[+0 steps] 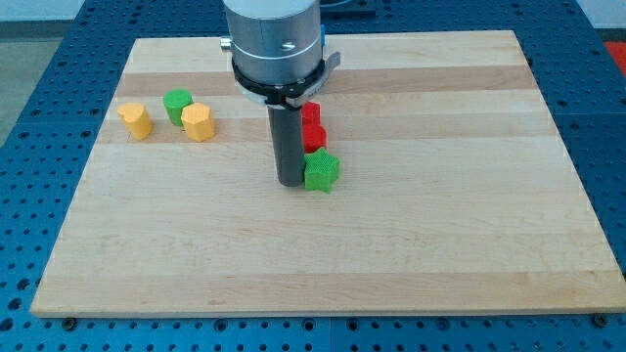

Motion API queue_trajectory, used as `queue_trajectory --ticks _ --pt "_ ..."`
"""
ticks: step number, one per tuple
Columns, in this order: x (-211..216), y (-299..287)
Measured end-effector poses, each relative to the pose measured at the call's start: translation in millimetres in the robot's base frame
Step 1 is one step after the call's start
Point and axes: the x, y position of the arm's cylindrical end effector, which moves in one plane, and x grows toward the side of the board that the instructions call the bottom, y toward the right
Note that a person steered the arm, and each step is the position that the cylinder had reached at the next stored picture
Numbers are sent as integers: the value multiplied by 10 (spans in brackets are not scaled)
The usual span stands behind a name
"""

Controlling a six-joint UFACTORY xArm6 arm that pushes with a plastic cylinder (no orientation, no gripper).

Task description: Place the yellow hexagon to the bottom left of the green star

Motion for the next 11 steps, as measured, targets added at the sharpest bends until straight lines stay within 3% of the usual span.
queue_trajectory --ticks 1,3,5,6,8,9,10,11 --pt "-9 -1134" --pt "-732 -1991" --pt "-1239 -1316" --pt "-1018 -1149" --pt "-197 -1092" --pt "239 -765" --pt "414 -385" --pt "481 -604"
